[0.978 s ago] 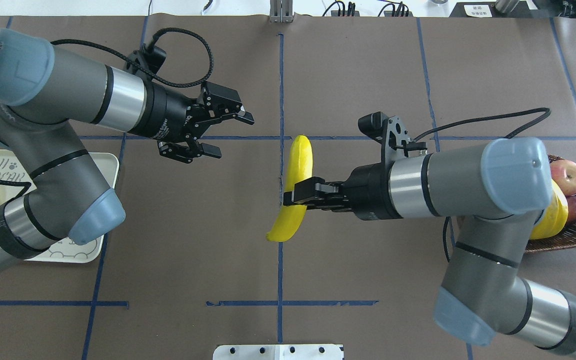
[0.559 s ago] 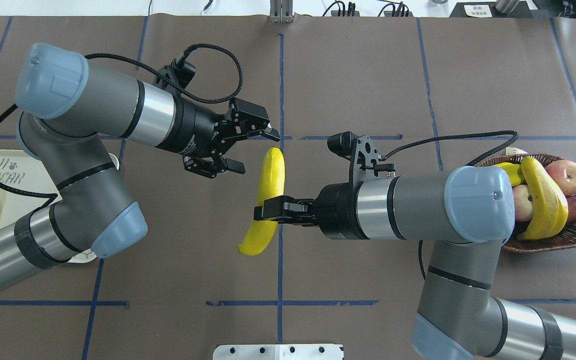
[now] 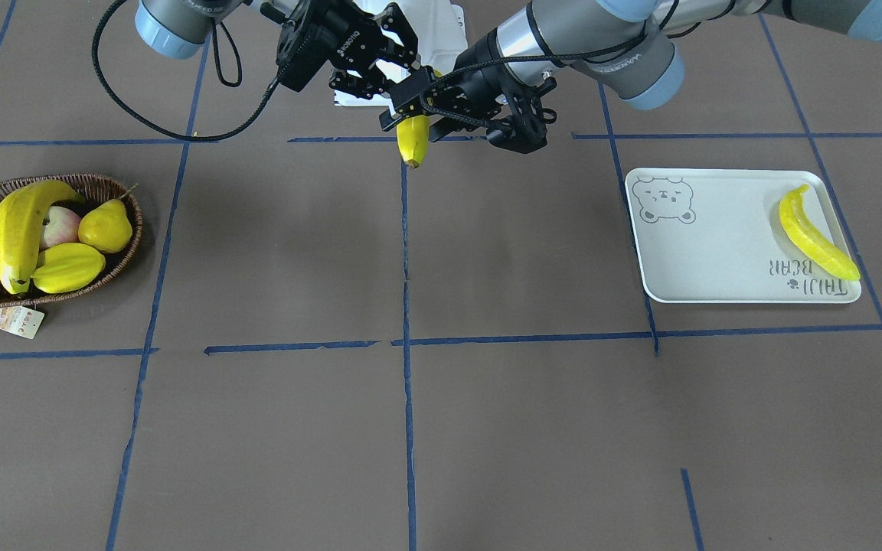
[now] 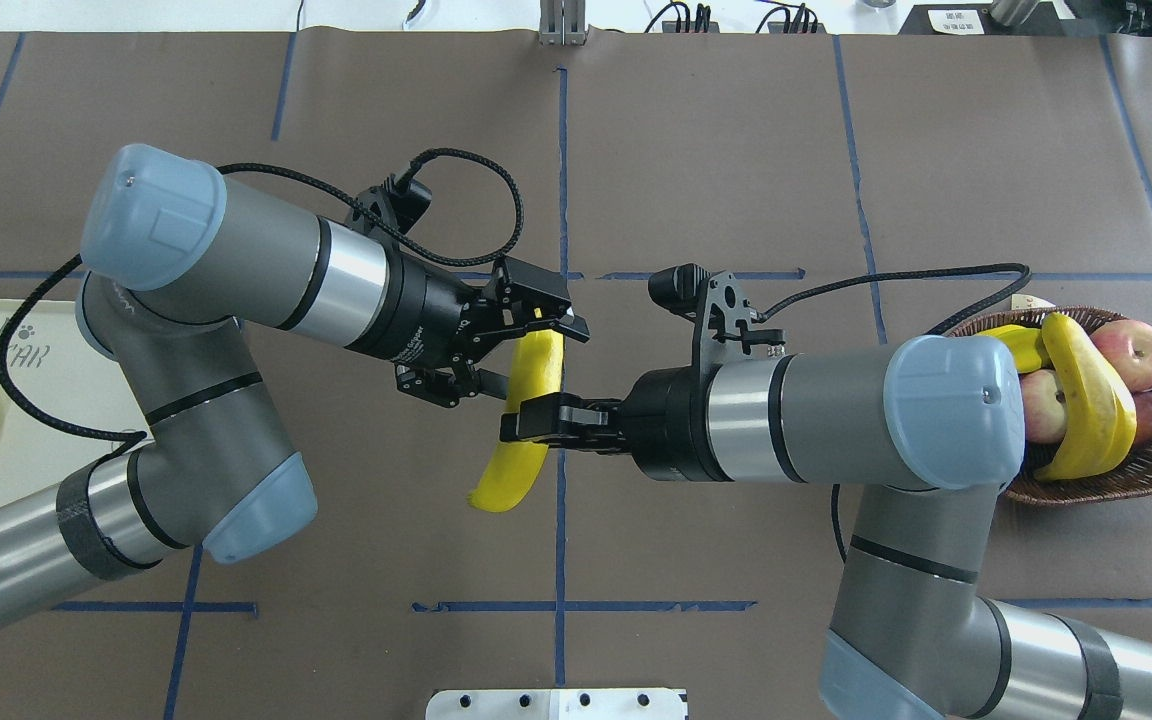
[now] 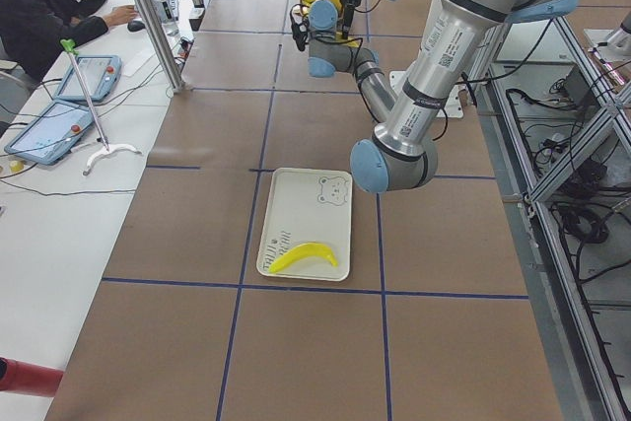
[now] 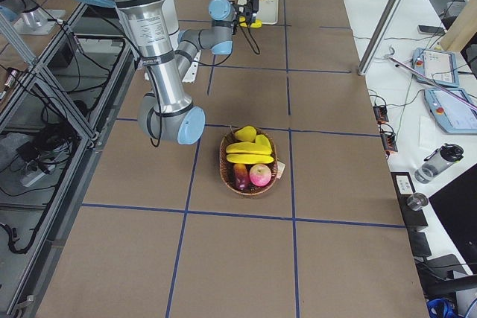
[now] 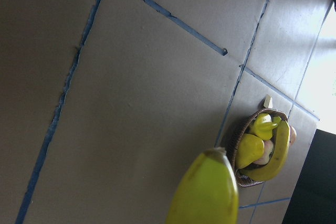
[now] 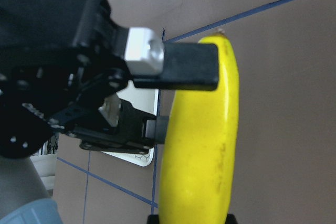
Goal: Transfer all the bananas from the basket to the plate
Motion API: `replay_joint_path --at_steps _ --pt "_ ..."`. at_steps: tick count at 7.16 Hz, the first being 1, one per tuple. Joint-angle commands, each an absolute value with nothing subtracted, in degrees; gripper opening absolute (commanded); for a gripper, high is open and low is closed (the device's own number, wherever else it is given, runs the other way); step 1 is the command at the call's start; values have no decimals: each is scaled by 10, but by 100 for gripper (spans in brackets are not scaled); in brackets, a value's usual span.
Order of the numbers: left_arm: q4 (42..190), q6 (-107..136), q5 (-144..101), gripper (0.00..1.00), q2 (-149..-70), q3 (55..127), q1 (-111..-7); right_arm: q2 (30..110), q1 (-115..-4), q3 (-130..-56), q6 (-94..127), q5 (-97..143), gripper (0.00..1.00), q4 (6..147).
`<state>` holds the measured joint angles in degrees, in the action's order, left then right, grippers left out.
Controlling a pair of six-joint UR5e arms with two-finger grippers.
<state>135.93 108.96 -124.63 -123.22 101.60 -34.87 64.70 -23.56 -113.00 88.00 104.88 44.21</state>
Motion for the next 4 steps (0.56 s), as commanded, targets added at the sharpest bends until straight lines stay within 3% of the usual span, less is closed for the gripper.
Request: replay_joint_path --at_steps 1,2,3,4 --pt "1361 1085 -1247 67 -1230 1017 -345 647 -236 -1130 882 1049 1 442" --pt "1381 1085 -1247 25 -1225 1016 -345 647 -236 -1131 882 1049 1 442" --pt "1393 1078 -1247 0 -1223 1015 -345 648 -236 -1130 880 1052 5 442" --pt "1391 1046 -1247 0 -1221 1011 -347 648 -234 -1129 881 1055 77 444"
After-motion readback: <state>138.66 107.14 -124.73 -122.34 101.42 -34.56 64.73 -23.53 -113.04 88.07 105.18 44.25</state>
